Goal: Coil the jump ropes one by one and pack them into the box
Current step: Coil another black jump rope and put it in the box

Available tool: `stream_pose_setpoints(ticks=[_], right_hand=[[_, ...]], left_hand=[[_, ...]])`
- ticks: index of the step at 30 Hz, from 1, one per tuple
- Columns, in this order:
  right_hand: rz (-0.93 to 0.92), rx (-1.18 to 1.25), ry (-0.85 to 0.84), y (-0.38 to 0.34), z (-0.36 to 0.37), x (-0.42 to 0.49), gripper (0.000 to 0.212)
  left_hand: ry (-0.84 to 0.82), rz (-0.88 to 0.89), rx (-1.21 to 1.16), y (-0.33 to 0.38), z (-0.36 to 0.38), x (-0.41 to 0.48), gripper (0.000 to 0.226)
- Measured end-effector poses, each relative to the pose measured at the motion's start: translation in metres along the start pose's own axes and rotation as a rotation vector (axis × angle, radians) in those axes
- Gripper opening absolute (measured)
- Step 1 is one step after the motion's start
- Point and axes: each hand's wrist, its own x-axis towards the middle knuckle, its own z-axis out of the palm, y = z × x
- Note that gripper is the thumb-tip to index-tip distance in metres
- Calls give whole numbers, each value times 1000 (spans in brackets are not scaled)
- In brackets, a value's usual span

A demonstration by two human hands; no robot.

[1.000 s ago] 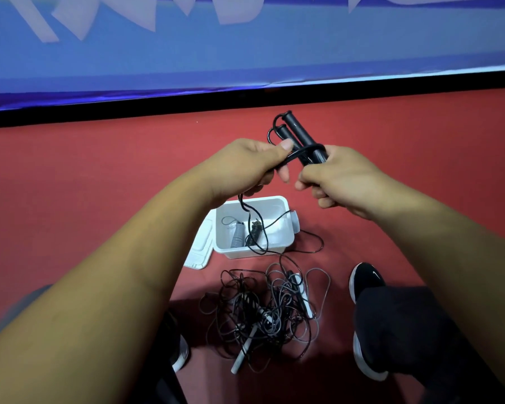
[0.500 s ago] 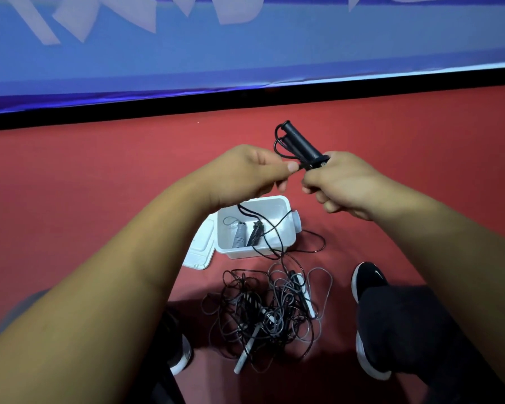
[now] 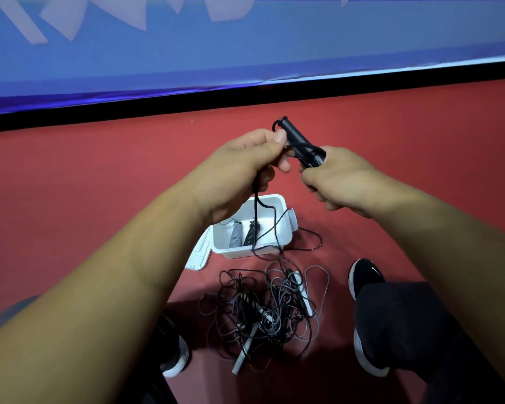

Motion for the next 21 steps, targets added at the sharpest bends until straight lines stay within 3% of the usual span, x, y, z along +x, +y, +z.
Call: stream_pose_setpoints(ticks=[4,6,9,11,13,17,21], right_hand=[[25,142,-11,-2,-1,0,7],[52,277,-80,-4,-3,-1,12],[43,390,-271,-7,-6,-8,21],[12,422,-440,-8,-7,-16,25],[-1,442,-506,-10,-5,-22,22],[116,645,-343,-9,-5,-16,65],[125,679,-223,-8,1,-15,44]], left_hand=[[-49,18,174,1,-2,-4,8],[-36,-11,283,2,-7,-5,1],[15,-56,451,-4,-17,-2,2],[-14,-90,581,-11,-22,-1,7],[-69,-122,656,-16,-25,0,12],[-241,-140,555,-9,-19,-3,13],[-365,-135,502,1,-25,-4,17]])
